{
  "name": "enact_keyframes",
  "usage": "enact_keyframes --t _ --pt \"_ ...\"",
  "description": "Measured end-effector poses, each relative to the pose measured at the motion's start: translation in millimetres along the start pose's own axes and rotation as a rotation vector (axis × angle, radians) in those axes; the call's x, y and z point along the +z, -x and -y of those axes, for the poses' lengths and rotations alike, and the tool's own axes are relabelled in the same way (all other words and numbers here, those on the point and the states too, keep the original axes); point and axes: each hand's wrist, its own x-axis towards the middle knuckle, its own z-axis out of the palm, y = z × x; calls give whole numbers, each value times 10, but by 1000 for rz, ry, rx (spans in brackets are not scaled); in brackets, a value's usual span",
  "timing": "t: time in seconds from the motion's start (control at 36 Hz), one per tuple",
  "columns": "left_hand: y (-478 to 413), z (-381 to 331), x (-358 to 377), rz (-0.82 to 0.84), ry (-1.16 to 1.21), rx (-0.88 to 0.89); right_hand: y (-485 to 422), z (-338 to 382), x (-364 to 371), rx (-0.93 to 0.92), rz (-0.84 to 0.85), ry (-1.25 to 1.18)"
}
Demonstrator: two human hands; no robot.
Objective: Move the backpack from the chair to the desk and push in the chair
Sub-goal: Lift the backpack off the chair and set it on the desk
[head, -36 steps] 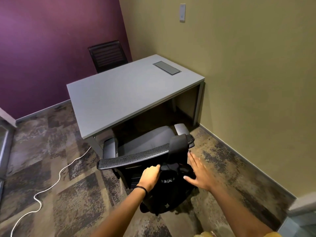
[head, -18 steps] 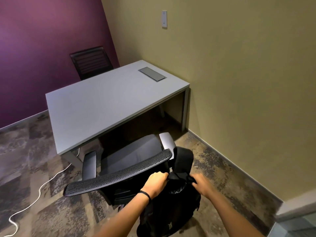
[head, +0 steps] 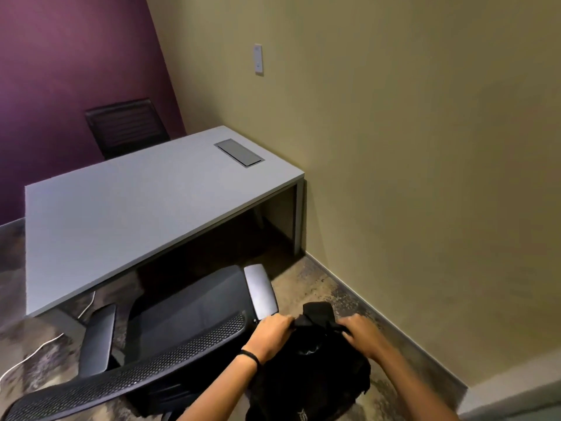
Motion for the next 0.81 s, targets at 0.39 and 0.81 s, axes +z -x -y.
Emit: enact_keyframes --t 0.39,0.81 --pt "-755 -474 -709 -198 -30 93 -88 -368 -1024 19 -254 54" --pt "-1551 -457 -1421 -492 -16 89 -769 -535 -1828 -34 -527 111"
